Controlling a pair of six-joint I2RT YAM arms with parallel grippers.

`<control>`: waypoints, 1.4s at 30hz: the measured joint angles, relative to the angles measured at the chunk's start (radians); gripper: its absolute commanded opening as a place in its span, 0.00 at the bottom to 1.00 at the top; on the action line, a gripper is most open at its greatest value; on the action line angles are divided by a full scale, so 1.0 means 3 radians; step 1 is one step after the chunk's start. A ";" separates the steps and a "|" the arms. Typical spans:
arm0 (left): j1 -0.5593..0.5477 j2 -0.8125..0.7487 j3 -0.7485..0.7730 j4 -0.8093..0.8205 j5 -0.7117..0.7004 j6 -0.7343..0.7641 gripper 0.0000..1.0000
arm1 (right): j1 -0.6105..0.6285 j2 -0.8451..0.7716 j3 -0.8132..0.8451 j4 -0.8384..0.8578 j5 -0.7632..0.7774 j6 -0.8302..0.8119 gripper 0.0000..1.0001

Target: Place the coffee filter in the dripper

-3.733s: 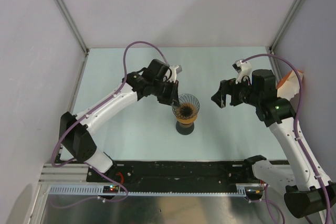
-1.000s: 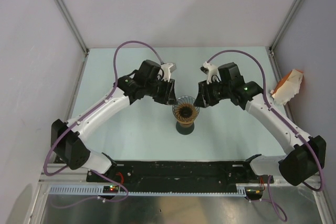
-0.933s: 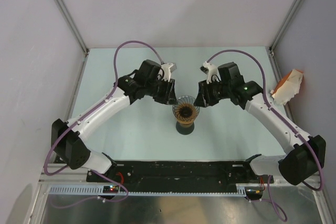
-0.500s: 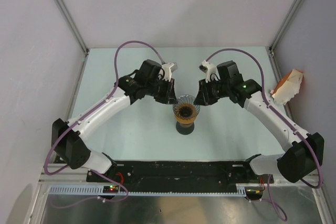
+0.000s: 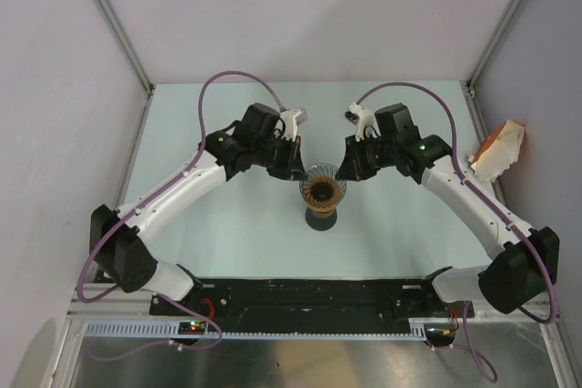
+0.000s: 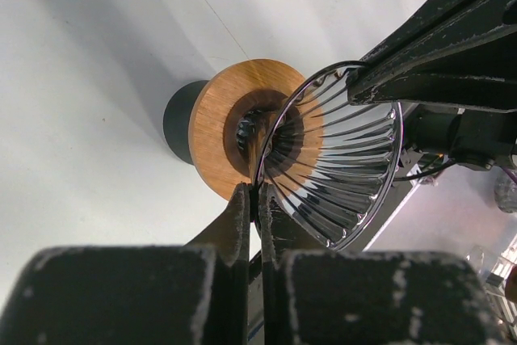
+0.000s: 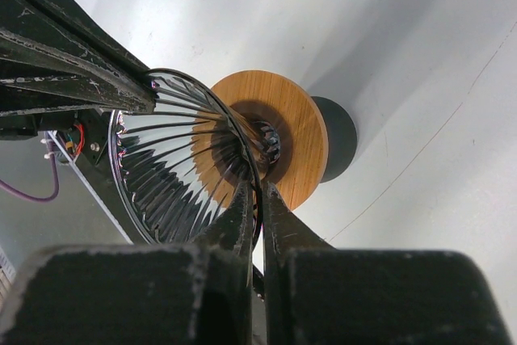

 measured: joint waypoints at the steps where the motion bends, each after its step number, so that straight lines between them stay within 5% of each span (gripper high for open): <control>1: 0.0000 0.0003 0.0000 0.0000 0.0000 0.0000 0.00 | 0.0005 0.0001 0.0001 0.0000 0.0004 0.0000 0.00; 42: 0.0092 0.0146 0.0005 0.0154 0.0135 -0.0036 0.00 | -0.0018 0.0184 0.0135 -0.0052 0.0092 -0.0109 0.00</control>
